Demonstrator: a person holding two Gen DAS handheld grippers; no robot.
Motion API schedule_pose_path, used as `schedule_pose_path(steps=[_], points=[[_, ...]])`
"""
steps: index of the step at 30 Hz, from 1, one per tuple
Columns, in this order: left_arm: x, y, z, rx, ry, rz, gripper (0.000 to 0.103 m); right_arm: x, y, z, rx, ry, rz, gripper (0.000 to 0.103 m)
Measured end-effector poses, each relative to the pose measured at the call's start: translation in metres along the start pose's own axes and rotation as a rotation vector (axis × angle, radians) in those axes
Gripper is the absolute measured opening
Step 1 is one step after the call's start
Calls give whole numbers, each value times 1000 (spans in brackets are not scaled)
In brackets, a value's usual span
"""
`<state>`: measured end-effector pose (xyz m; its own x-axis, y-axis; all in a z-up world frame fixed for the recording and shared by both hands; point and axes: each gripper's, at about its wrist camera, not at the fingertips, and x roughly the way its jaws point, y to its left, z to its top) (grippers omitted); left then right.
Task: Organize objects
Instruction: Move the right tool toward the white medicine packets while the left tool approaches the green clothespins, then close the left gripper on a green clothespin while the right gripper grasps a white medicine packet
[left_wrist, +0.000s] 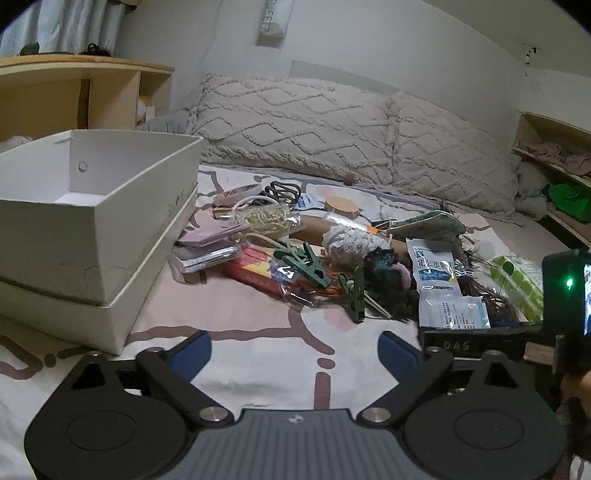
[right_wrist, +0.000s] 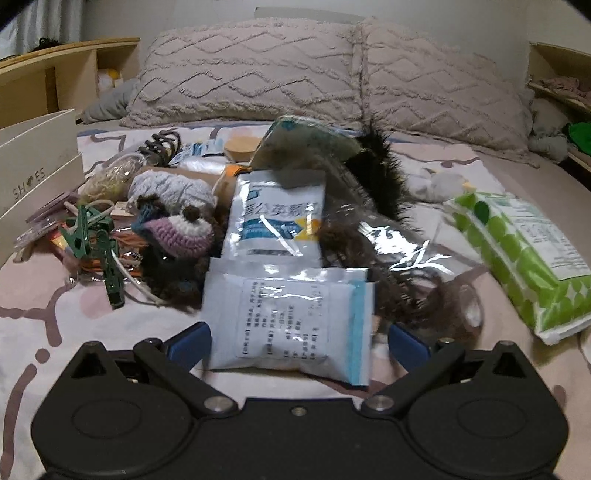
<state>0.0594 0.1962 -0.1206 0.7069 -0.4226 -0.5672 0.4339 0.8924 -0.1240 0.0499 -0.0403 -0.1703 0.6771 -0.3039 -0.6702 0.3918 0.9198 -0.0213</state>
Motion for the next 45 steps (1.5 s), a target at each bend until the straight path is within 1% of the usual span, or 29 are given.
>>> schedule_pose_path(steps=[1,3,4,7,9,12,16,22,25,26,27,29,31,32,38,41,45], points=[[2,-1,1,-4,4,-6,91,2,2,-1,-6,4,1,103],[6,-4,3,-10,12,-25,83,2,4,-3,-15,-5,-10,103],[8,-6,4,-14,17,-36,81,2,5,-5,-17,-10,-13,103],[17,-12,9,-25,34,-75,69,1,8,-10,-26,-26,-24,103],[26,-16,13,-51,54,-107,59,3,9,-14,-30,-33,-31,103],[41,-21,19,-75,77,-136,54,5,3,-16,-1,-39,-8,103],[61,-29,24,-82,99,-146,52,7,-5,-20,43,-47,29,103],[85,-35,27,-105,113,-131,50,7,-4,-22,43,-61,30,103],[97,-35,27,-129,122,-124,45,7,-4,-23,42,-71,28,103],[101,-35,26,-137,123,-122,41,7,-4,-24,41,-73,27,103],[104,-34,26,-143,122,-120,34,7,-4,-24,42,-74,27,103],[111,-34,24,-153,127,-111,24,7,-4,-25,43,-77,28,103],[116,-32,23,-177,129,-112,21,7,-5,-26,46,-82,31,103],[116,-31,23,-183,129,-119,18,7,-5,-26,47,-84,32,103],[107,-24,20,-190,120,-119,17,7,-7,-27,61,-90,44,103],[98,-16,18,-187,116,-103,17,6,-8,-27,65,-92,48,103],[80,-5,16,-198,112,-104,17,6,-8,-28,69,-94,51,103]])
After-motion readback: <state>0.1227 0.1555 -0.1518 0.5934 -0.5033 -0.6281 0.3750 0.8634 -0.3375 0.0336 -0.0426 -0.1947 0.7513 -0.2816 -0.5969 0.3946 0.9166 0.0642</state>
